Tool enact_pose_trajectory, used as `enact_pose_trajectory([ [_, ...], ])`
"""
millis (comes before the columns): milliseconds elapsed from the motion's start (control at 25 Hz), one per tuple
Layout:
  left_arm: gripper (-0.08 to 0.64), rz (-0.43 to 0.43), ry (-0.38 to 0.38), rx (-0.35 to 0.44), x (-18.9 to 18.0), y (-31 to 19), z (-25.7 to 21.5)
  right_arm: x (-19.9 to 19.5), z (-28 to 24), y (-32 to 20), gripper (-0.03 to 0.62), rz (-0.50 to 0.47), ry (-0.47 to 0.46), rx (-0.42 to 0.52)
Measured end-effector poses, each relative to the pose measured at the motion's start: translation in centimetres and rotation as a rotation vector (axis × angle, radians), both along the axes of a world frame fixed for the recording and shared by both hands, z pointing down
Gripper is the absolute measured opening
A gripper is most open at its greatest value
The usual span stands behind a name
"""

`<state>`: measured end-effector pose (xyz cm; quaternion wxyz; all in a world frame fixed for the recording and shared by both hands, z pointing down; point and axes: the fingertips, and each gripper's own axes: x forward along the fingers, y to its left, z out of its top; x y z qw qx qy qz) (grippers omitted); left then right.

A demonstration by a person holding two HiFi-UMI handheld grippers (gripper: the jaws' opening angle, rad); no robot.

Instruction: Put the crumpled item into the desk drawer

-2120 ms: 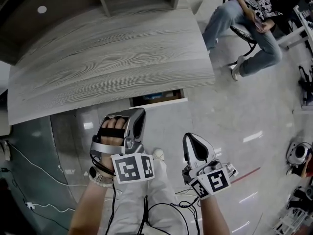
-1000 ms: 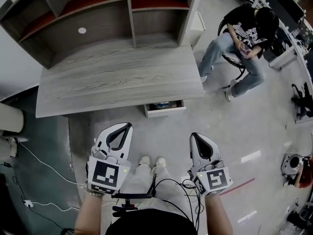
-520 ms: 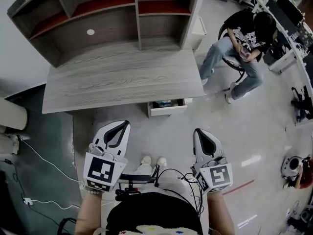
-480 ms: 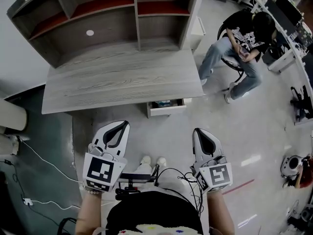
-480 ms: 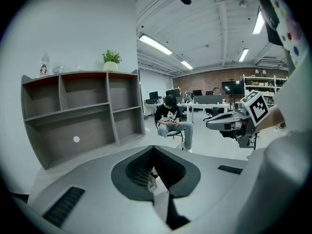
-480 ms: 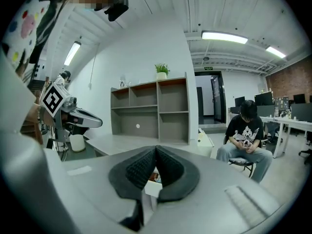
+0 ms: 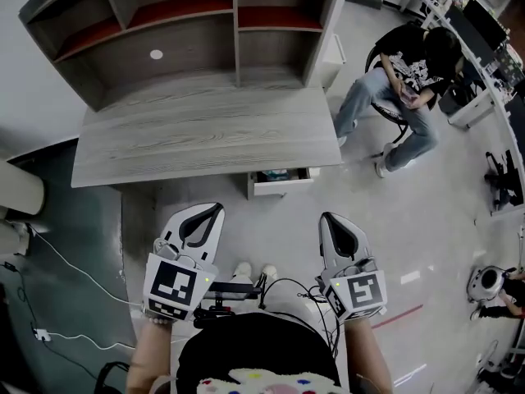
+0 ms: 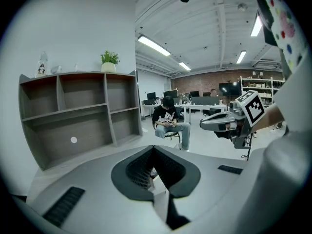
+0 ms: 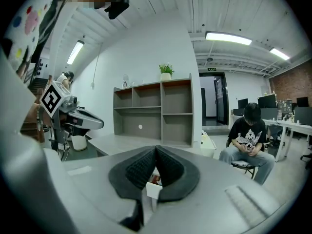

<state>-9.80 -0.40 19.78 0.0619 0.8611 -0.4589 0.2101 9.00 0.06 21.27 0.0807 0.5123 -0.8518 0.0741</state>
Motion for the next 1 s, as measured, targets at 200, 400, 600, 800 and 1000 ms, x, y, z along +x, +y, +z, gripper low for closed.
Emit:
enact_pose_trajectory([
  [200, 0.006, 0.001, 0.000, 0.000, -0.45, -0.13, 0.10, -0.64, -0.26, -0.19, 0.009, -0.013, 0.008, 0.002],
  [400, 0.006, 0.000, 0.001, -0.010, -0.69, -0.13, 0.54, -0.56, -0.32, -0.32, 0.009, 0.000, -0.010, -0.007],
  [600, 0.006, -0.008, 0.003, -0.012, -0.88, -0.40, 0.77, -0.65, -0.21, -0.46, 0.009, 0.004, -0.020, -0.013],
  [800, 0.006, -0.010, 0.013, -0.003, -0.73, -0.79, 0.37, -0.61, -0.50, -0.60, 0.009, 0.000, -0.018, -0.012],
  [1000, 0.006, -0.010, 0.014, 0.002, -0.62, -1.06, 0.26, -0.64, -0.35, -0.70, 0.009, -0.006, -0.015, -0.015],
])
